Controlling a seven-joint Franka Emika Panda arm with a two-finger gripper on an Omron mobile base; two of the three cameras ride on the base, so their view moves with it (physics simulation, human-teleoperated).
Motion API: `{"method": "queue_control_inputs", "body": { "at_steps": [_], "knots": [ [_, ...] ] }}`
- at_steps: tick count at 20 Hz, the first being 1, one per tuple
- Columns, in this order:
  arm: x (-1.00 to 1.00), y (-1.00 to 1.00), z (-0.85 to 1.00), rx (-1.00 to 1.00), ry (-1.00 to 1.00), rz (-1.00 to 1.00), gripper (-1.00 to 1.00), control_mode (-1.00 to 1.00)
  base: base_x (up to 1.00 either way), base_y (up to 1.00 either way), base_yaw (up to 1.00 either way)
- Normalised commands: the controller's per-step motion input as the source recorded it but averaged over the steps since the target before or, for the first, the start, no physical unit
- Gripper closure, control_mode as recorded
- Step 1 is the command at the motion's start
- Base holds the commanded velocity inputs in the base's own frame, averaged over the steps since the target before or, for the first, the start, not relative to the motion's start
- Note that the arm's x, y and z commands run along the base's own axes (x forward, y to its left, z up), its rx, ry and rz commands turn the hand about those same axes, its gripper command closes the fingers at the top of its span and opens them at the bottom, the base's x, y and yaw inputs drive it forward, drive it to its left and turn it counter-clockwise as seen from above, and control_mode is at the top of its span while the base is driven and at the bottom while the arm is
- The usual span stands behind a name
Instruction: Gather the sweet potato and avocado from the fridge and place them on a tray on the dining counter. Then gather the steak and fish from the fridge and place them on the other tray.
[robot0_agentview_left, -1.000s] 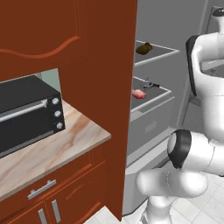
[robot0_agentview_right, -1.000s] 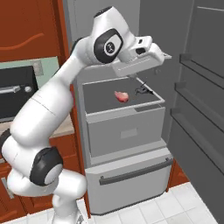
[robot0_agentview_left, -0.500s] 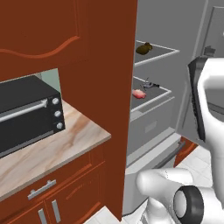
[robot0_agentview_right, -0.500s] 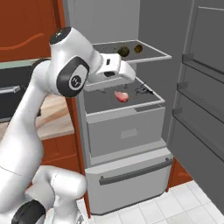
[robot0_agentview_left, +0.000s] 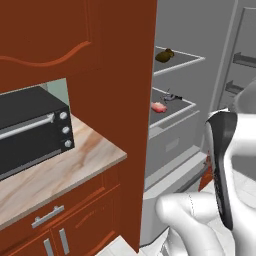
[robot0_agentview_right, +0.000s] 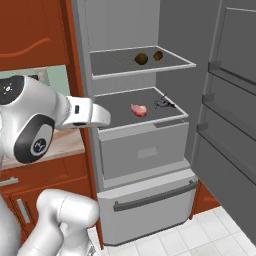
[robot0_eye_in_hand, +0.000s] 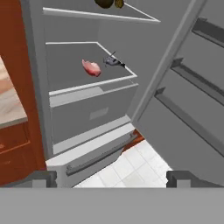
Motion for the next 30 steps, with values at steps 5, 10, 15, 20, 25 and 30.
{"method": "queue_control_inputs", "body": {
  "at_steps": [5, 10, 15, 20, 25, 30],
  "knots": [
    [-0.56, 0.84, -0.2, 0.12, 0.0, 0.04, -1.0, -1.0, 0.0, 0.0, 0.0],
    [-0.11, 0.51, -0.12, 0.02, 0.03, 0.01, -1.0, -1.0, 0.0, 0.0, 0.0],
    [-0.05, -0.01, -0.01, 0.0, 0.0, 0.0, -1.0, -1.0, 0.0, 0.0, 0.0],
    [0.0, -0.01, 0.0, 0.0, 0.0, 0.0, -1.0, 1.0, 0.14, -0.35, 0.0],
    [0.0, 0.0, 0.0, 0.0, 0.0, 0.0, -1.0, 1.0, 0.38, -0.87, 0.05],
    [0.0, 0.0, 0.0, 0.0, 0.0, 0.0, -1.0, 1.0, 0.34, -0.6, 0.14]
  ]
}}
